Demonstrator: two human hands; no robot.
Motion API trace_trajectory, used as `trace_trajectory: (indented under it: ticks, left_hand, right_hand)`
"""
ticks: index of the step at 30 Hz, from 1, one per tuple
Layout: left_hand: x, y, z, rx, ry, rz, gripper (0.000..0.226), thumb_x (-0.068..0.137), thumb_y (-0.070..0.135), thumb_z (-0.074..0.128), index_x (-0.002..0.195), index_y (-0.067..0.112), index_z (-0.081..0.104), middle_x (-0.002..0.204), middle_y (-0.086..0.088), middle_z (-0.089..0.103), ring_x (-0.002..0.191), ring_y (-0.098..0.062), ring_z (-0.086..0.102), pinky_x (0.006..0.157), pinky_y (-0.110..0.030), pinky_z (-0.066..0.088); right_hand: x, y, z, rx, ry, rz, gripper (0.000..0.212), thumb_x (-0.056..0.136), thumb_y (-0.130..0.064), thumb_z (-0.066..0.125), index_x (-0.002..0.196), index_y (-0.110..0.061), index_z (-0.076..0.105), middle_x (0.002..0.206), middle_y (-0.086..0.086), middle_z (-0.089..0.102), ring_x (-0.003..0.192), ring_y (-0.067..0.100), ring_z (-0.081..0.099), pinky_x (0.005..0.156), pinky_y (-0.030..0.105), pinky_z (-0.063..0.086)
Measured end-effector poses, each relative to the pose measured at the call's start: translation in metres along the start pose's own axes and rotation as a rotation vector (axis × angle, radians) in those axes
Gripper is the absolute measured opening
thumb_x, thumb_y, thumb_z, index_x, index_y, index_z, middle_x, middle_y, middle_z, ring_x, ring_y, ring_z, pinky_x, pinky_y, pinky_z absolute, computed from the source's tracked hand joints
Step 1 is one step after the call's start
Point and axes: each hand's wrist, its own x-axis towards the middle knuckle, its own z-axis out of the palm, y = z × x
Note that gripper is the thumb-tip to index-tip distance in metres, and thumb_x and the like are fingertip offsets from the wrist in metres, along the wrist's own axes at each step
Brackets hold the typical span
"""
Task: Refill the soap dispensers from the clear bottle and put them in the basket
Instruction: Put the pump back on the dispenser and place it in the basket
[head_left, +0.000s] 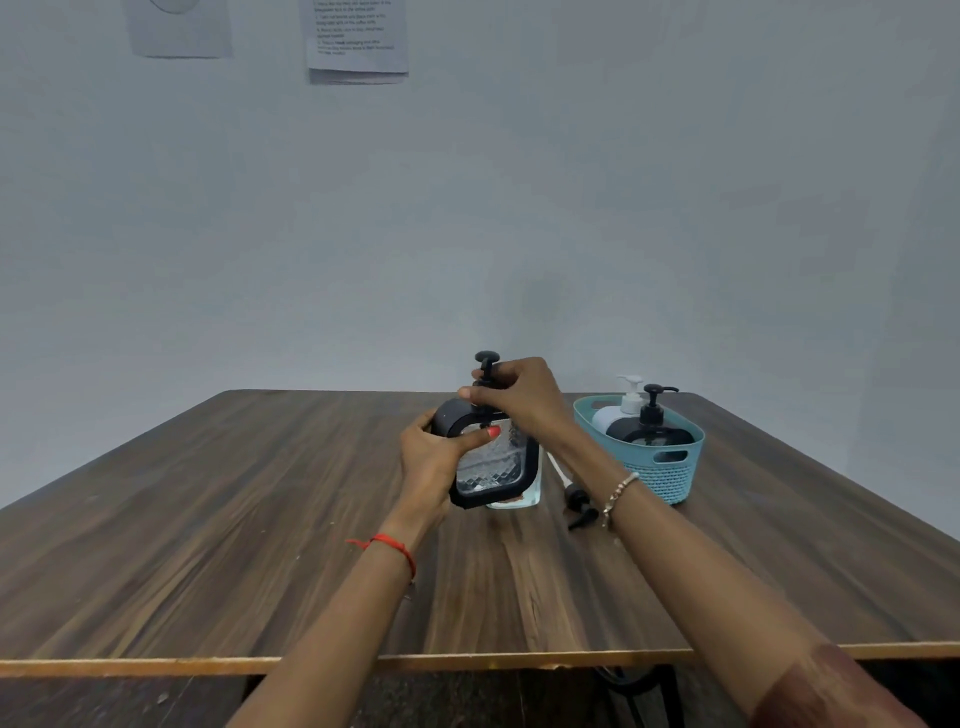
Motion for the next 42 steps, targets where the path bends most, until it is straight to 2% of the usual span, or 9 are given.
trace_trajectory:
  ticks: [6, 13, 21, 23, 26, 30, 33, 36, 42]
  left_hand:
    - [0.001, 0.005, -0.004, 0.009, -0.044, -0.033, 0.045, 0.057, -0.007, 0.082, 0.097, -0.001, 0.063, 0.082, -0.010, 0.070, 0.059, -0.013, 0.069, 0.052, -0.025, 0.054]
    - [-0.002, 0.000, 0.005, 0.010, -0.025, -0.018, 0.035, 0.056, -0.010, 0.081, 0.080, 0.007, 0.063, 0.073, -0.005, 0.069, 0.055, -0.012, 0.068, 0.050, -0.023, 0.054]
    - [-0.006, -0.015, 0.021, 0.061, -0.025, -0.030, 0.042, 0.053, -0.003, 0.086, 0.088, 0.007, 0.064, 0.081, -0.008, 0.070, 0.071, -0.023, 0.069, 0.061, -0.031, 0.056]
    - [-0.007, -0.017, 0.026, 0.052, -0.043, -0.020, 0.041, 0.053, -0.003, 0.086, 0.086, 0.008, 0.064, 0.082, -0.009, 0.071, 0.073, -0.024, 0.070, 0.062, -0.032, 0.057]
    - [-0.006, -0.019, 0.036, 0.050, -0.063, 0.005, 0.040, 0.055, -0.003, 0.085, 0.087, 0.010, 0.064, 0.080, -0.007, 0.071, 0.070, -0.021, 0.070, 0.059, -0.031, 0.057]
    - [-0.001, -0.021, 0.052, 0.001, -0.109, 0.012, 0.036, 0.061, 0.002, 0.082, 0.089, 0.014, 0.064, 0.088, -0.007, 0.072, 0.080, -0.024, 0.071, 0.071, -0.037, 0.058]
    - [0.004, -0.019, 0.069, -0.022, -0.187, 0.053, 0.028, 0.071, 0.001, 0.075, 0.094, 0.011, 0.063, 0.093, -0.009, 0.071, 0.085, -0.025, 0.069, 0.073, -0.036, 0.058]
    - [0.013, -0.016, 0.090, 0.007, -0.250, 0.091, 0.034, 0.076, 0.005, 0.072, 0.108, 0.005, 0.058, 0.100, -0.010, 0.068, 0.089, -0.024, 0.067, 0.076, -0.033, 0.057]
    - [0.053, -0.012, 0.138, 0.146, -0.349, 0.239, 0.047, 0.083, 0.030, 0.066, 0.122, 0.024, 0.040, 0.124, -0.011, 0.053, 0.112, -0.023, 0.057, 0.097, -0.041, 0.049]
  right_hand:
    - [0.006, 0.005, -0.021, 0.179, -0.237, 0.088, 0.030, 0.080, 0.002, 0.066, 0.111, -0.001, 0.065, 0.106, 0.017, 0.068, 0.095, 0.024, 0.066, 0.093, 0.032, 0.050]
    - [-0.007, 0.006, -0.012, 0.146, 0.037, 0.116, 0.030, 0.071, -0.001, 0.076, 0.100, 0.001, 0.070, 0.084, 0.005, 0.069, 0.069, 0.010, 0.065, 0.070, 0.020, 0.053]
    - [-0.020, 0.017, -0.011, 0.101, 0.212, 0.087, 0.016, 0.069, -0.009, 0.079, 0.083, -0.014, 0.074, 0.075, 0.002, 0.071, 0.072, 0.017, 0.071, 0.077, 0.038, 0.059]
    - [-0.021, 0.019, -0.022, 0.090, 0.149, 0.086, 0.020, 0.068, -0.014, 0.080, 0.087, -0.018, 0.074, 0.082, -0.003, 0.072, 0.072, 0.007, 0.069, 0.075, 0.027, 0.057]
    - [-0.025, 0.027, -0.045, 0.189, 0.063, 0.114, 0.046, 0.071, -0.010, 0.078, 0.115, -0.006, 0.064, 0.104, 0.001, 0.066, 0.087, 0.004, 0.063, 0.076, 0.011, 0.047]
    - [-0.031, 0.050, -0.076, 0.114, 0.000, 0.143, 0.058, 0.077, -0.014, 0.074, 0.130, -0.009, 0.052, 0.124, 0.003, 0.058, 0.111, 0.011, 0.054, 0.084, 0.017, 0.047]
    - [-0.031, 0.062, -0.093, 0.017, -0.014, 0.160, 0.050, 0.081, -0.007, 0.068, 0.129, -0.012, 0.052, 0.121, 0.001, 0.059, 0.110, 0.017, 0.057, 0.093, 0.036, 0.051]
    - [-0.022, 0.066, -0.108, -0.036, 0.013, 0.139, 0.041, 0.082, -0.003, 0.066, 0.121, -0.012, 0.057, 0.109, 0.002, 0.064, 0.103, 0.021, 0.062, 0.093, 0.042, 0.052]
    - [0.015, 0.061, -0.145, -0.105, 0.165, -0.004, 0.043, 0.083, 0.002, 0.061, 0.125, -0.007, 0.055, 0.110, 0.008, 0.063, 0.098, 0.019, 0.060, 0.083, 0.031, 0.053]
